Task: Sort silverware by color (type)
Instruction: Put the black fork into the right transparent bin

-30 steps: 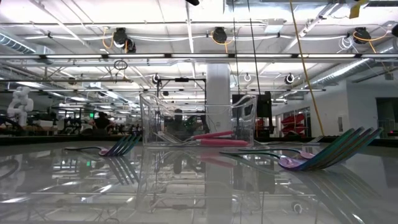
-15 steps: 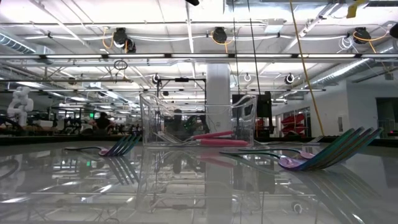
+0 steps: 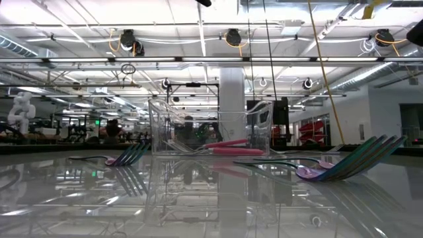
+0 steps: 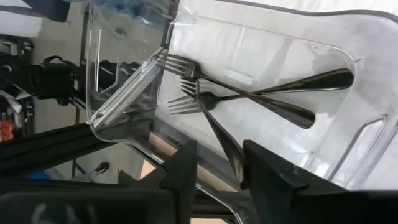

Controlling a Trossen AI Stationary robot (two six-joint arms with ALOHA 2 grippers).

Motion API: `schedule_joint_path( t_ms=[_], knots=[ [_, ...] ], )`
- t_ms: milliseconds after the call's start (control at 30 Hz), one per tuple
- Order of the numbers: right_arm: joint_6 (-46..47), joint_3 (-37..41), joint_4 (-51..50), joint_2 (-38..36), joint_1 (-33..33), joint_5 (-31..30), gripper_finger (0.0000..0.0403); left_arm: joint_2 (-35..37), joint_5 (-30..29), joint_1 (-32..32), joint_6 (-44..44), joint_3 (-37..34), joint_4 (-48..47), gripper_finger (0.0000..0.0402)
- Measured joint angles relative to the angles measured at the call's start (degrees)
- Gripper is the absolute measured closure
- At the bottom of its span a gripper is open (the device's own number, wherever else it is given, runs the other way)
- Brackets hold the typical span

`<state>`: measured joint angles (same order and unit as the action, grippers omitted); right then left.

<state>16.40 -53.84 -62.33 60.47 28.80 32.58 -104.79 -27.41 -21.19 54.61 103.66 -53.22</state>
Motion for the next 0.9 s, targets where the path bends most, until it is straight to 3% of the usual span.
schedule_joint_path(
  t_ms=[900],
  knots=[
    [7.22, -0.02, 1.03, -0.02, -0.02, -11.80, 0.0107, 0.00, -0.14, 0.00, -1.54, -0.02, -0.08, 0.0153]
  ],
)
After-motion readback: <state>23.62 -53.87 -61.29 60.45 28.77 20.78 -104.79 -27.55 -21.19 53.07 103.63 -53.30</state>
